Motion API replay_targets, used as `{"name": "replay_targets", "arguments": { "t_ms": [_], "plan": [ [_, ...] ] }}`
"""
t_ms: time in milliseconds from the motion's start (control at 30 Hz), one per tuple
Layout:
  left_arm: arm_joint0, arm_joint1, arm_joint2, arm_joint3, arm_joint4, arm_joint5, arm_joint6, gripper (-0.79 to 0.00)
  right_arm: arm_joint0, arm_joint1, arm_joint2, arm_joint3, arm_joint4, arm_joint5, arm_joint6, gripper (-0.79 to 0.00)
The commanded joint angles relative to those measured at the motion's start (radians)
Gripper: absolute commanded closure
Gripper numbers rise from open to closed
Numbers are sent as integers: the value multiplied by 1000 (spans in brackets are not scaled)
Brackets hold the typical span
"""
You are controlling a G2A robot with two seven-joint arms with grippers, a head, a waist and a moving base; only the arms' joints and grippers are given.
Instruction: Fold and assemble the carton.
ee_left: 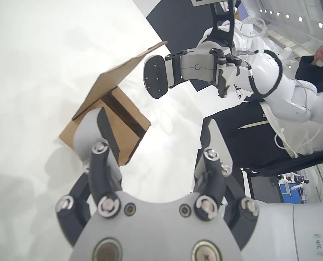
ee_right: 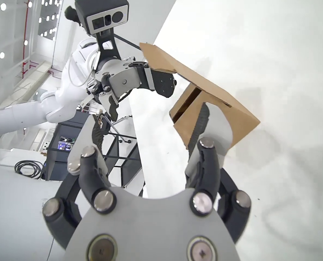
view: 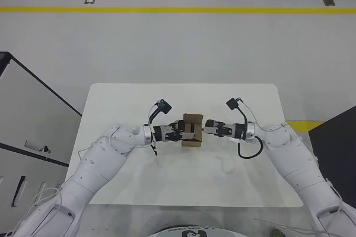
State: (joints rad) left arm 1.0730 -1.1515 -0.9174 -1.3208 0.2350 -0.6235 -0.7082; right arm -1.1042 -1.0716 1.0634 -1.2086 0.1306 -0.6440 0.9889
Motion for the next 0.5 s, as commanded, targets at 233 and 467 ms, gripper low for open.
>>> {"name": "replay_targets", "arguments": {
  "t_ms": [233, 467],
  "plan": [
    [7, 2, 0, -6, 19, 38, -8, -785, -5, 0, -3, -14, 16, -15, -2, -785],
    [49, 11, -23, 15, -31, -74, 17, -785, 5, 18, 50, 16, 158, -73, 115, -785]
  ]
}}
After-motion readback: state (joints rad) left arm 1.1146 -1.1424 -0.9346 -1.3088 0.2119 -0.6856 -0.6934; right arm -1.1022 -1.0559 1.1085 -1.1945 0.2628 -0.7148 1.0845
